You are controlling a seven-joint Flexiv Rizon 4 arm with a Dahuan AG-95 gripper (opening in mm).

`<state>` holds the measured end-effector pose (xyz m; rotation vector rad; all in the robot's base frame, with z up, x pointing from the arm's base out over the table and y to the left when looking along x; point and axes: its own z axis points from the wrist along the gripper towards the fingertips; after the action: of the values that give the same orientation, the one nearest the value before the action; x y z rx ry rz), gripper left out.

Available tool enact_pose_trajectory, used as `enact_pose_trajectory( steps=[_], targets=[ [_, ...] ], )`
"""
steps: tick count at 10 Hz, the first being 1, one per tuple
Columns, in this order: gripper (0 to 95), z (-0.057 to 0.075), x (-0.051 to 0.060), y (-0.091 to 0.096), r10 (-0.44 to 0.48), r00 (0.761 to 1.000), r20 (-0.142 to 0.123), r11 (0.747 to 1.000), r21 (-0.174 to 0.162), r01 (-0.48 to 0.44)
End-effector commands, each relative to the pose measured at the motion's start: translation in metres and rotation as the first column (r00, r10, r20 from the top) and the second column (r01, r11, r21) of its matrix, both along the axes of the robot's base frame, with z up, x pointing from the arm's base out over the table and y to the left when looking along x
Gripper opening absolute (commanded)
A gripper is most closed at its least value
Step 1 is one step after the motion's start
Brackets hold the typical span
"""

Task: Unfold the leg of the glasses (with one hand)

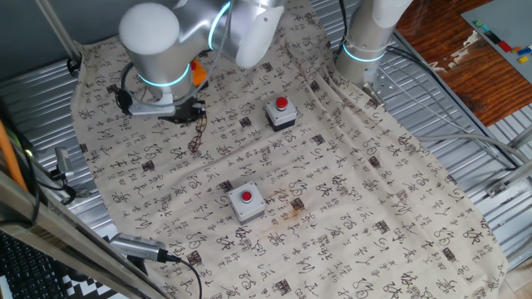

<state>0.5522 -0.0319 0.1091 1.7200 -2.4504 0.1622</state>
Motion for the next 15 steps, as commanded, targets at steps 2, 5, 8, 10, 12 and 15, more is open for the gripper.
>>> enact_pose_trajectory(
  steps=[2, 5, 8, 10, 12, 15],
  targets=[
    [0.0, -0.003, 0.000, -0.015, 0.026, 1.000, 0.002, 1.000, 0.001, -0.026],
    [0.0, -0.013, 0.003, -0.023, 0.039, 0.999, 0.014, 0.999, 0.009, -0.039],
    [0.0, -0.016, 0.006, -0.017, 0.028, 0.999, 0.017, 0.999, 0.015, -0.029],
    [0.0, -0.020, 0.007, -0.005, 0.009, 1.000, 0.020, 1.000, 0.026, -0.010],
    [0.0, -0.022, 0.007, 0.002, -0.003, 1.000, 0.021, 0.999, 0.039, 0.002],
    [0.0, -0.022, 0.007, 0.003, -0.004, 1.000, 0.021, 0.999, 0.040, 0.003]
  ],
)
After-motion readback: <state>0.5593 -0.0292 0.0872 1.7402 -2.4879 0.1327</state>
